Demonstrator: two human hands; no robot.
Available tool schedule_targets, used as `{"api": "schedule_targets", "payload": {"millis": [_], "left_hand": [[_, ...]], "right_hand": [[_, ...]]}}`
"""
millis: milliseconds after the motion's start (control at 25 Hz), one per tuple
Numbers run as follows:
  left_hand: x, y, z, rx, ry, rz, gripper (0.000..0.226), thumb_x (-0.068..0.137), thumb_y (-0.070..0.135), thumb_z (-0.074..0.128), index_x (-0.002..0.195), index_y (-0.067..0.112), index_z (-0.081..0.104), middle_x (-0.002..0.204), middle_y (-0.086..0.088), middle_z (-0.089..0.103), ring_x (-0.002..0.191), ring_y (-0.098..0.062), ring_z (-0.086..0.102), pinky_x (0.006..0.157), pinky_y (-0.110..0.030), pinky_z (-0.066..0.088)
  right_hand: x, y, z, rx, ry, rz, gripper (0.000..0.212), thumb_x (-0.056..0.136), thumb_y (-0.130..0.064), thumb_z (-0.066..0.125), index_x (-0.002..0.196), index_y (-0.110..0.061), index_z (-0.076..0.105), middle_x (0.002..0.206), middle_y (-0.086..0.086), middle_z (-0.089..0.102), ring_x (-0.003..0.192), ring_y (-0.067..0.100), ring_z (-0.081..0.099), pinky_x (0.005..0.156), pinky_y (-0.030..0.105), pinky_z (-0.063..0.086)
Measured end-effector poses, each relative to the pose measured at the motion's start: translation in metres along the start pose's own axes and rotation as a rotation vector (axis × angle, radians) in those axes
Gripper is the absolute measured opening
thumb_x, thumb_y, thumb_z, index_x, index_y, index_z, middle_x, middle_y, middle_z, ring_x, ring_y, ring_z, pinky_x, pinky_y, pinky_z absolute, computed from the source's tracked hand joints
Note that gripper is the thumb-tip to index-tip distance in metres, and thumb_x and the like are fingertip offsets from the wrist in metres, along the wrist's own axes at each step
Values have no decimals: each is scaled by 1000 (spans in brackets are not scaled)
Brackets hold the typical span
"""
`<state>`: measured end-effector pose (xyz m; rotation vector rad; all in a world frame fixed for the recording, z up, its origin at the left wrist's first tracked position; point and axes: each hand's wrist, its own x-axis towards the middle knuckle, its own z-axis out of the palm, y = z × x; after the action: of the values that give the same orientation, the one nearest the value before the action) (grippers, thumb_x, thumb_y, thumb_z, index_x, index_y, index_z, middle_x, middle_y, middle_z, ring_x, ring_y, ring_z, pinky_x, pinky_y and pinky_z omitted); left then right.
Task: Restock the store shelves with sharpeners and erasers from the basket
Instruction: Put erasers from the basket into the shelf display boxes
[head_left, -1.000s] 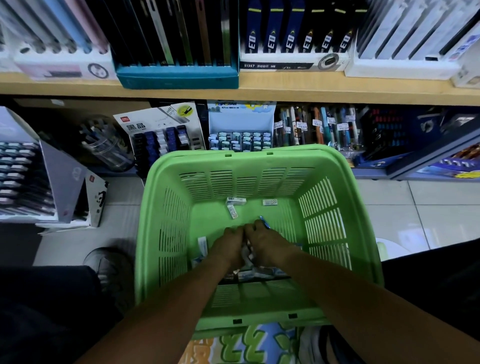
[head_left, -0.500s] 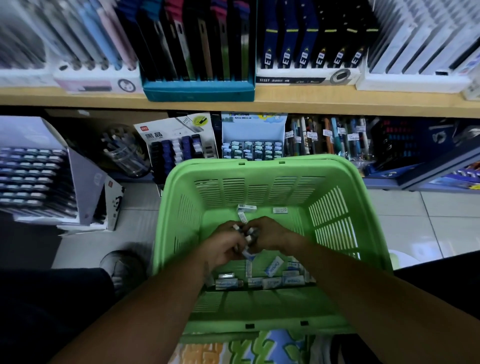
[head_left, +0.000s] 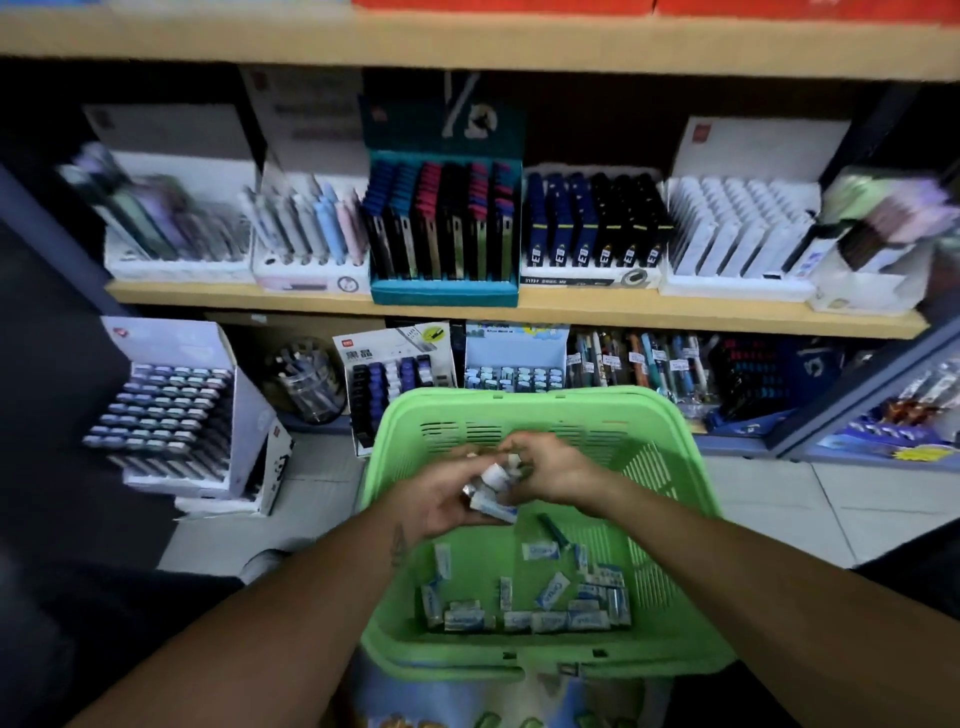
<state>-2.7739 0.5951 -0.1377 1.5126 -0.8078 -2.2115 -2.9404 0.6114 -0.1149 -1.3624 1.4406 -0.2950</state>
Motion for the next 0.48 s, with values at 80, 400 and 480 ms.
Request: {"api": "schedule_targets", "payload": {"millis": [80,400,480], "left_hand": [[-18,16,3,-21,-33,60,27,94,20,65,116,4,63,102,-14,72,79,-26,70,72,-46,62],[-93,87,11,-11,6,251,32,91,22,71,117,7,64,95,-13,74,79,-28,72,69,-41,62],[-110,105,13,-16,26,287,25,93,20,68,113,5,67,93,-15,74,76,-27,72,64,-35,61]], "right_hand": [[-8,-20,-7,26,27,-35,44,70,-3,86,103,-21,63,107,-2,71,98,16,69,76,17,56],[-58,-106,-38,185,72,-224,38,79,-5,81,112,-11,64,88,-2,69,77,5,69,68,12,51],[-64,-122,-46,353,42,-267,29,85,3,73,111,-6,65,98,13,74,86,21,72,79,29,58]]}}
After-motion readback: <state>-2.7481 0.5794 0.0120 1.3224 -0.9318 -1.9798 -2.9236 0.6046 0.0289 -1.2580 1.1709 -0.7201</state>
